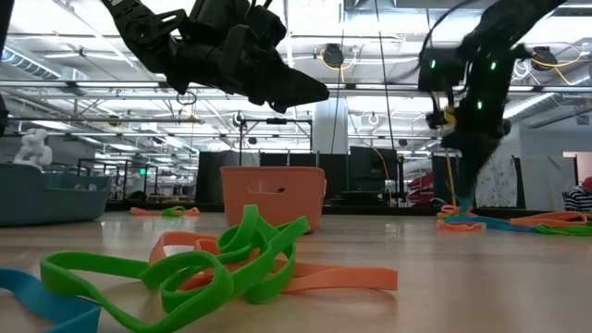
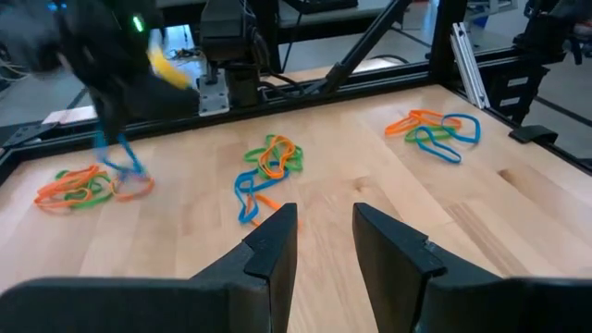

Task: Sort rubber bands into baskets
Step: Put the blue rubber band into the orange bin

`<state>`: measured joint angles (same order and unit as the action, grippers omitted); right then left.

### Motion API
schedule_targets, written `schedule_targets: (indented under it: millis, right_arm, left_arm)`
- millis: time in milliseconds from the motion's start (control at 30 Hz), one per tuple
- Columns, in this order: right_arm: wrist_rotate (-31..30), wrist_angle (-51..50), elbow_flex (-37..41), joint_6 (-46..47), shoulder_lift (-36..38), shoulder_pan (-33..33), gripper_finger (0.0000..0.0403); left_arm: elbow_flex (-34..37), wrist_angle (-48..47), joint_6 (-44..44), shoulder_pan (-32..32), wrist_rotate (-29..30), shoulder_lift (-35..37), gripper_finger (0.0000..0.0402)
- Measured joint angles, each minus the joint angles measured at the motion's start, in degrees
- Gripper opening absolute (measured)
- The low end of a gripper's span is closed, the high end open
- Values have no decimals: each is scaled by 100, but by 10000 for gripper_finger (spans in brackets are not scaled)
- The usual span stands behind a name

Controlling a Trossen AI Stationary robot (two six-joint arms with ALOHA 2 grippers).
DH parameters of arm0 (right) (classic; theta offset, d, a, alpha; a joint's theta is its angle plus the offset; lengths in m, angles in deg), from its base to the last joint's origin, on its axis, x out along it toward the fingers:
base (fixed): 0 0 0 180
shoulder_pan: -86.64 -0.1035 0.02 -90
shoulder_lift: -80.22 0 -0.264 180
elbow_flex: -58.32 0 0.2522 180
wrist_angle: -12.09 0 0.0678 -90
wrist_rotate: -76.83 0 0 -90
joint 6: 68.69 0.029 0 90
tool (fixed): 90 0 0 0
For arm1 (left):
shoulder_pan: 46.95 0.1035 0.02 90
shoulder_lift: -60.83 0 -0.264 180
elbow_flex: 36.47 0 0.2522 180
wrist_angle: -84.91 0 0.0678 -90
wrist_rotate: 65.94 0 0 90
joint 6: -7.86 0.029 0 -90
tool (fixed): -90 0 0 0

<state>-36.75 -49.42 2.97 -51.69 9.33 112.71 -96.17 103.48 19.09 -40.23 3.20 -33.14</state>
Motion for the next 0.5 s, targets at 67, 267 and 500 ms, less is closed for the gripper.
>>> schedule_targets:
  millis: [67,267,500]
  right_arm:
    - [-1,13,-24,-12,-398,-8,0]
    - [120,15,-274,-54,-1247,-21,0]
    - [117,222,-279,-370,-1369,172,0]
  left_arm:
    - [0,15,0,0,0,0,116]
    - [0,17,0,0,2,0,116]
    - [2,15,4,2,2,1,116]
